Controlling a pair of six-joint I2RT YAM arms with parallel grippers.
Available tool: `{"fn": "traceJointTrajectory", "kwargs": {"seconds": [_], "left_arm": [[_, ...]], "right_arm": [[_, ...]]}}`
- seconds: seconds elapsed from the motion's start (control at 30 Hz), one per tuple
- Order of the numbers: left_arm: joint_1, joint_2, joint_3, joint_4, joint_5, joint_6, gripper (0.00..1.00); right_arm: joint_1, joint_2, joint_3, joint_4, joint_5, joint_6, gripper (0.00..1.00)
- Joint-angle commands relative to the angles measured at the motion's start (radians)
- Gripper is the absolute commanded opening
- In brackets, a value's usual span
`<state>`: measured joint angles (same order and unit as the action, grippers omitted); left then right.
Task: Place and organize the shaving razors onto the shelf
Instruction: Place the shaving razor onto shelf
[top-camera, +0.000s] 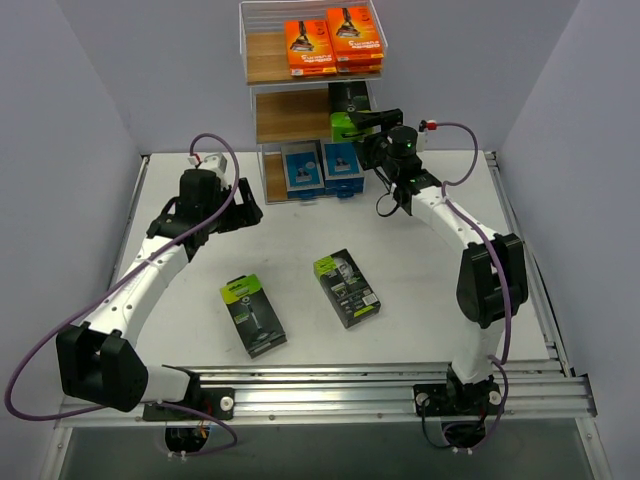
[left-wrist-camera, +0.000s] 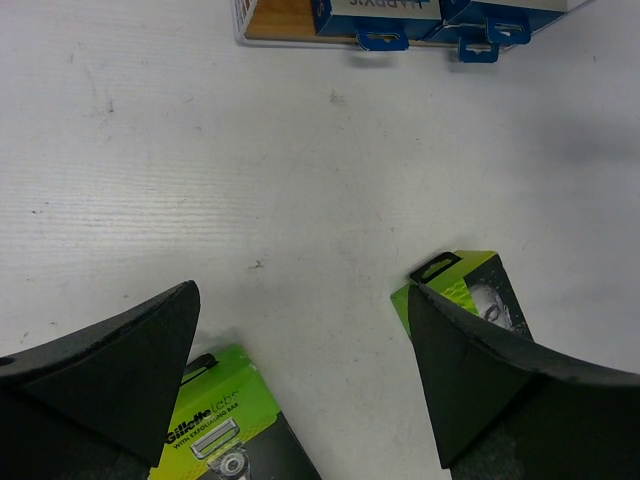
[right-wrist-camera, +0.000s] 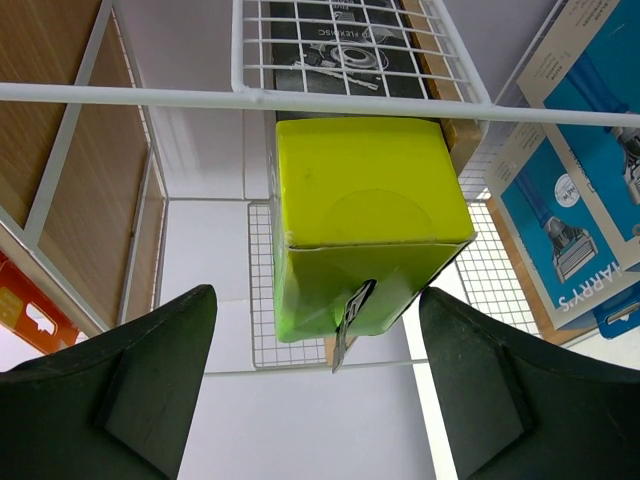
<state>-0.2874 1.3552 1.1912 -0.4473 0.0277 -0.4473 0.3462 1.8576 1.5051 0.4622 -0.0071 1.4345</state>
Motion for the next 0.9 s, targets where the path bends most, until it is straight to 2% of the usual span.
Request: {"fn": "traceJointTrajectory", "kwargs": {"seconds": [0.0, 0.43, 0.87], "left_arm": [[-0.002, -0.002, 0.045, 0.002, 0.015, 0.015, 0.94], [-0.001, 0.015, 0.054, -0.002, 0.035, 0.016, 0.94], [0.004, 0.038, 0.065, -0.016, 0.041, 0.021, 0.94]], "right_arm": [[-0.004, 0.006, 0.043, 0.095, -0.025, 0.006, 0.77], [-0.026, 0.043, 0.041, 0.159, -0.039, 0.044, 0.77], [-0.046, 0.087, 0.105, 0.141, -0.074, 0.032, 0.77]]}}
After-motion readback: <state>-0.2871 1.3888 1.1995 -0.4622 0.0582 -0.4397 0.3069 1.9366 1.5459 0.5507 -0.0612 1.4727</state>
